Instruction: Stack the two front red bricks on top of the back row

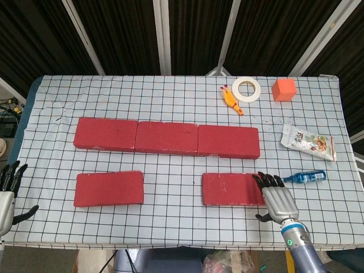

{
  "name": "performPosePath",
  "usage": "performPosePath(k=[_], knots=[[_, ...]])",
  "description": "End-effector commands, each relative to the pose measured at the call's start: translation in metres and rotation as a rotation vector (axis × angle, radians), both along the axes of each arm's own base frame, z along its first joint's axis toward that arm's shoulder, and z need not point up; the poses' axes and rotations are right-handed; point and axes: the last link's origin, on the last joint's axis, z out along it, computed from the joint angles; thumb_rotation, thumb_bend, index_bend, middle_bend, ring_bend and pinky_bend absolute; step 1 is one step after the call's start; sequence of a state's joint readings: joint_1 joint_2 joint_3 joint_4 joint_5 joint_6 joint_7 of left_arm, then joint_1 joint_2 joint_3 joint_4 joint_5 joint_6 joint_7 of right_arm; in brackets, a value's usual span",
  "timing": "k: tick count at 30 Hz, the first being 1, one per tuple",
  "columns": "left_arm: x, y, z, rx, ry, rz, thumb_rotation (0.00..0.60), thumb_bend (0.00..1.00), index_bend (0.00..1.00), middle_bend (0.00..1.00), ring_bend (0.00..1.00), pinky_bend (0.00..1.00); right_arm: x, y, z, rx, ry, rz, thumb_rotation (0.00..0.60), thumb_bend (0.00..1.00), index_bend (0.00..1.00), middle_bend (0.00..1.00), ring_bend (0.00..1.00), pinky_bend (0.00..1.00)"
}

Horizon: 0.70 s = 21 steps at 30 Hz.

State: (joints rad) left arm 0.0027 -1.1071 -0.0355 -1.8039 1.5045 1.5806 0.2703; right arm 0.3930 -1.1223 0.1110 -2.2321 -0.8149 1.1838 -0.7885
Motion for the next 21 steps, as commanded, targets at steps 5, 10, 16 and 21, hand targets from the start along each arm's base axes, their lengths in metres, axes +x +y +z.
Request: performPosePath(k=[5,10,16,21], knots=[[-0.004,0.001,0.007,0.034,-0.007,0.026,0.600,0.00,0.04,0.00,0.00,0.13,0.022,-0.030,-0.028,0.024,0.036,-0.008,0.600,0.18,0.04,0.00,0.00,0.00],[-0.005,0.002,0.008,0.037,-0.006,0.029,0.600,0.00,0.04,0.00,0.00,0.13,0.025,-0.034,-0.039,0.041,0.051,-0.014,0.600,0.19,0.04,0.00,0.00,0.00],[-0.005,0.002,0.006,0.028,-0.001,0.031,0.600,0.00,0.04,0.00,0.00,0.13,0.027,-0.036,-0.046,0.049,0.059,-0.013,0.600,0.19,0.04,0.00,0.00,0.00],[-0.005,0.003,0.006,0.028,0.001,0.032,0.600,0.00,0.04,0.00,0.00,0.13,0.026,-0.037,-0.049,0.054,0.065,-0.017,0.600,0.18,0.04,0.00,0.00,0.00]])
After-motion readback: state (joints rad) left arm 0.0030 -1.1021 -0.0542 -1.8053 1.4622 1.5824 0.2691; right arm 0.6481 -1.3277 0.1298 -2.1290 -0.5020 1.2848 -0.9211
